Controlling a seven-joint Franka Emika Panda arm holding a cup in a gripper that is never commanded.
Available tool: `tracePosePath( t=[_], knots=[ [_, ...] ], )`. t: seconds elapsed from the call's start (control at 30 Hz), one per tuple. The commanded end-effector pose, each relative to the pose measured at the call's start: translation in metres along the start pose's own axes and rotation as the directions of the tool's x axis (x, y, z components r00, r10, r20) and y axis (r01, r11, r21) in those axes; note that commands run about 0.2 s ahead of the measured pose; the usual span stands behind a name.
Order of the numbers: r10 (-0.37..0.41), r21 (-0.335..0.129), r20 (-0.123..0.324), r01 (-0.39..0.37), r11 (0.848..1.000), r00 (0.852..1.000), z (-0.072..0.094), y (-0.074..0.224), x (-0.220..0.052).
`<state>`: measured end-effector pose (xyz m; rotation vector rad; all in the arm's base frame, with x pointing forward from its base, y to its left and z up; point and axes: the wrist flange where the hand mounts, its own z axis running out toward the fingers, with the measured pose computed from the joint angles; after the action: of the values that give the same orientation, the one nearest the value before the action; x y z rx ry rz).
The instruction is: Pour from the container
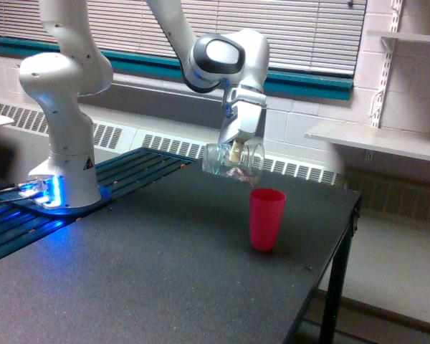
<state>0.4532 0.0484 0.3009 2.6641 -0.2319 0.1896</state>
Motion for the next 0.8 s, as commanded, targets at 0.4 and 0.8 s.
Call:
tracePosePath(
  t=[0.4,0.8],
  knots=[
    [0.003,-0.023,-0.004,-0.003,1.0,1.0,-0.0058,-0.002,0.0019],
    [0.027,0.016,-0.023,-0.027,1.0,0.999,-0.0095,0.0057,0.0007]
  ],
)
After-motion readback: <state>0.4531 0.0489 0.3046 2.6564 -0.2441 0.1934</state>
